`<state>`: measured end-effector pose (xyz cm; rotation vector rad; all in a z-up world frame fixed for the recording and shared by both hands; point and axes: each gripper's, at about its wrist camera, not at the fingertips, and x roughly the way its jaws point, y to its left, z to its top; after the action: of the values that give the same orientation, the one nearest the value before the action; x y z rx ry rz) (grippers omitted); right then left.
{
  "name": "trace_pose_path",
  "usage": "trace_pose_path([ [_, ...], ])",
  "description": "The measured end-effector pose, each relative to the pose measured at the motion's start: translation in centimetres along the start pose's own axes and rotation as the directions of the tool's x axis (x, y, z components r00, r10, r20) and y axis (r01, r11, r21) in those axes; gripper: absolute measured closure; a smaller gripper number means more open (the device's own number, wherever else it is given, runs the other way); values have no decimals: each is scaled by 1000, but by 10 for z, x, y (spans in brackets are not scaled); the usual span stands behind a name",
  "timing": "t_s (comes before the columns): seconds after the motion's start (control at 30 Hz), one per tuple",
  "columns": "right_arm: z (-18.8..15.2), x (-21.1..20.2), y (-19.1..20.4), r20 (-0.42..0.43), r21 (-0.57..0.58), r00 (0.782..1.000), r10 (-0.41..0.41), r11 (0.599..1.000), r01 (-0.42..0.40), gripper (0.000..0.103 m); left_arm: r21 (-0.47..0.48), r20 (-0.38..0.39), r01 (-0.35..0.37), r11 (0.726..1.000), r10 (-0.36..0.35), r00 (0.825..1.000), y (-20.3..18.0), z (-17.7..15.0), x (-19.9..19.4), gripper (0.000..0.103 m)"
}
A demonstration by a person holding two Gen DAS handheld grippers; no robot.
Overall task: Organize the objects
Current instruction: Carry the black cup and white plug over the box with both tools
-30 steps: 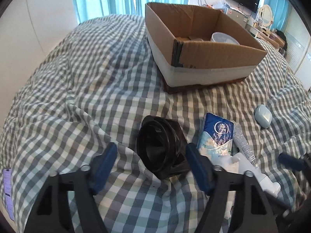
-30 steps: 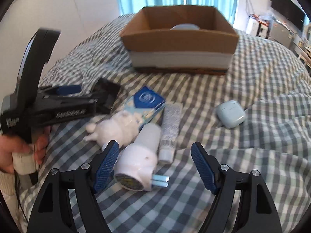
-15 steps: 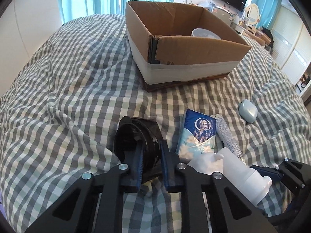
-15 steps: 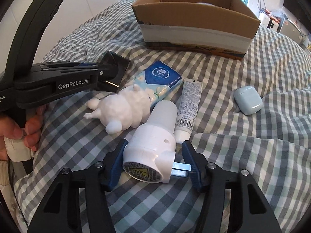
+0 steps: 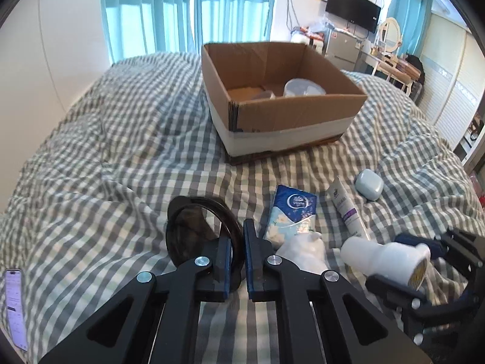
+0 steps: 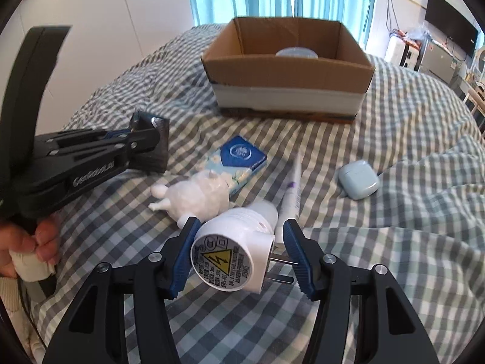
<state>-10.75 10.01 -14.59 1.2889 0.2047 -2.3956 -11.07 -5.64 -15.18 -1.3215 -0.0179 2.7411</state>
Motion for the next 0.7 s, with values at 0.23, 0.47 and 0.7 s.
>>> trace_pose_path([
  [0.23, 5, -28, 0, 66, 13, 997, -29, 1000, 28, 47, 2, 43, 9, 1000, -9, 999, 1, 0, -26, 96],
  [0.47, 11, -55, 3, 124, 7, 991, -46, 999, 46, 48, 2, 101, 22, 1000, -22, 995, -4, 3, -56, 96],
  [0.7, 33, -96, -6, 206, 33, 977, -53, 998, 47, 48, 4, 150, 87, 996, -87, 985, -7, 14, -89, 96],
])
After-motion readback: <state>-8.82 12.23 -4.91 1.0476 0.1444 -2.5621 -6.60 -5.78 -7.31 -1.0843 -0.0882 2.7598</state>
